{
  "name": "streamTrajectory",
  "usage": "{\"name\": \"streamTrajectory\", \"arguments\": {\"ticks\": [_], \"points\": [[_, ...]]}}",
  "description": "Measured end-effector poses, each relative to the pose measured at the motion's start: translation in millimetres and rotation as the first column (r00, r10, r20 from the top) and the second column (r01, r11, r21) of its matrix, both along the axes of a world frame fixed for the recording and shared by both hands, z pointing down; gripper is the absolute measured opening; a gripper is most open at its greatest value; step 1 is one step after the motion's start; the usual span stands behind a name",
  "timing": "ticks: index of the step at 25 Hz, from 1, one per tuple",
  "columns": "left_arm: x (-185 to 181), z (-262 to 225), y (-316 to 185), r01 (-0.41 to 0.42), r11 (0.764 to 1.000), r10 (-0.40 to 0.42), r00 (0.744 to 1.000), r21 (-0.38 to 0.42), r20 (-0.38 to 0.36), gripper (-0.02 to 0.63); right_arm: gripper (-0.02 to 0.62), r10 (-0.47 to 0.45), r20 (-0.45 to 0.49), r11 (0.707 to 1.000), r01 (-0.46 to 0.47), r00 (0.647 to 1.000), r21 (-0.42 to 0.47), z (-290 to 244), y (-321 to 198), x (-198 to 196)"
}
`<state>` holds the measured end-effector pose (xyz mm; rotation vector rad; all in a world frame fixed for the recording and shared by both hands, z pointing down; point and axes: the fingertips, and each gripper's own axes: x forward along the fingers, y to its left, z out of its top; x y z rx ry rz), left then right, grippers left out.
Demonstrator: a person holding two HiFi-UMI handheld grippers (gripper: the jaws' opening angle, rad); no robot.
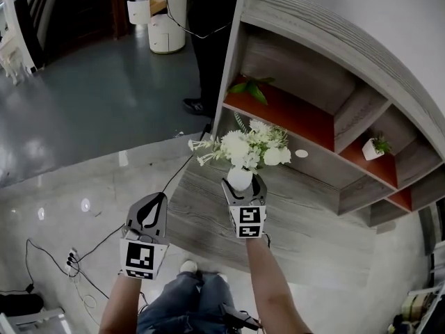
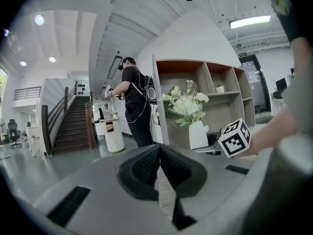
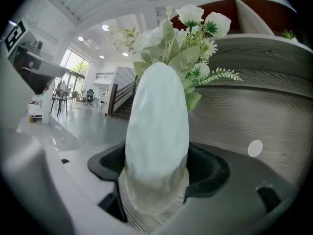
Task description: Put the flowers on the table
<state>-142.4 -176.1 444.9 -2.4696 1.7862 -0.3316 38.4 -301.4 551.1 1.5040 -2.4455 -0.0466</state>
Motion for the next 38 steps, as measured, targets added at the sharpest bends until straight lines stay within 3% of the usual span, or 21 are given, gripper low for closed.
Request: {"name": "streamTrajectory", "arguments": {"ticks": [17,28,38], "points": [[-21,17,-16,0.045,0.999,-0.044,0.998,-0.024,0.048,0.012,0.371,-0.024,0.072,0.999,0.022,0.997,0.025,19,-58,-5],[-10,19,-27,0.011,1.000,-0.010,0.994,-0.008,0.109,0.012,0.371,-0.016,0.100,1.000,0.014,0.995,0.019,21,-94,-3],[-11,23,-33,0.005,1.000,-0.004,0.995,-0.009,0.100,0.012,0.371,-0.023,0.090,1.000,0.021,0.996,0.020,22,-101,-5]]}}
